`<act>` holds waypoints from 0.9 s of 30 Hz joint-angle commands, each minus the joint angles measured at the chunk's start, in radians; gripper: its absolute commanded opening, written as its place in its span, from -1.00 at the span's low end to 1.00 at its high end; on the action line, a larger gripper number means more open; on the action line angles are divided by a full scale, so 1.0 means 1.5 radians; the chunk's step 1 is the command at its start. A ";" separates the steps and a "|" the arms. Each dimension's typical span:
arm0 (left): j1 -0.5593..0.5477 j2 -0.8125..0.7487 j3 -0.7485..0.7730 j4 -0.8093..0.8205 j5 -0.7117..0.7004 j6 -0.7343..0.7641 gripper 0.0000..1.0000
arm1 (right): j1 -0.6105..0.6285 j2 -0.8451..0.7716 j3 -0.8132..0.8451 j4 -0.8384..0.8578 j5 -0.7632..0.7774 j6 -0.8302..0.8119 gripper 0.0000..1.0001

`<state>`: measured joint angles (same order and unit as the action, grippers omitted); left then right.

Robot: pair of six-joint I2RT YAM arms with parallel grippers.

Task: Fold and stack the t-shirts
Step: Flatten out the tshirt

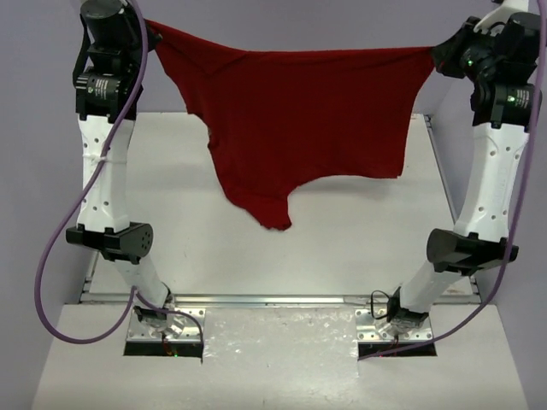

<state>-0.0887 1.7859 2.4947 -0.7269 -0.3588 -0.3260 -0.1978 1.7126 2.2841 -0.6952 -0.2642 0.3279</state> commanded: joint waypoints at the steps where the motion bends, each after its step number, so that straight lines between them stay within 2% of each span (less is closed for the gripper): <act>1: 0.013 -0.017 0.040 0.105 0.049 0.019 -0.99 | -0.043 0.006 0.041 0.023 -0.076 0.048 -0.97; 3: 0.014 -0.042 0.034 0.110 0.064 0.016 -0.99 | -0.066 -0.013 0.059 0.021 -0.094 0.063 -0.97; 7: 0.013 -0.180 -0.057 0.121 0.087 0.015 -0.99 | -0.092 -0.101 0.050 0.000 -0.093 0.064 -0.97; 9: 0.013 -0.233 -0.111 0.123 0.104 0.019 -0.99 | -0.092 -0.174 0.020 -0.008 -0.075 0.056 -0.97; 12: 0.013 -0.369 -0.165 0.124 0.130 0.018 -0.99 | -0.091 -0.268 -0.030 -0.024 -0.049 0.043 -0.97; 14: 0.013 -0.413 -0.166 0.110 0.136 0.016 -0.99 | -0.086 -0.315 -0.056 -0.026 -0.030 0.033 -0.97; 17: 0.013 -0.483 -0.146 0.071 0.139 0.013 -0.99 | -0.006 -0.397 -0.073 -0.050 0.073 -0.019 -0.97; 18: 0.012 -0.502 -0.153 0.067 0.141 0.012 -0.99 | 0.058 -0.435 -0.075 -0.053 0.106 -0.034 -0.97; 19: 0.012 -0.537 -0.158 0.067 0.147 0.008 -0.99 | 0.093 -0.453 -0.076 -0.056 0.172 -0.067 -0.97; 22: 0.012 -0.562 -0.133 0.035 0.167 -0.008 -0.99 | 0.214 -0.497 -0.048 -0.075 0.267 -0.114 -0.97; 23: 0.012 -0.573 -0.154 0.040 0.177 -0.010 -0.99 | 0.258 -0.505 -0.048 -0.076 0.276 -0.120 -0.97; 27: 0.012 -0.609 -0.172 0.050 0.189 -0.002 -0.99 | 0.337 -0.506 -0.095 -0.077 0.320 -0.158 -0.97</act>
<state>-0.0788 0.8074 2.3028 -0.6037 -0.1017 -0.3309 0.2455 0.8650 2.2166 -0.7837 0.0620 0.1799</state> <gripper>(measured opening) 0.009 0.013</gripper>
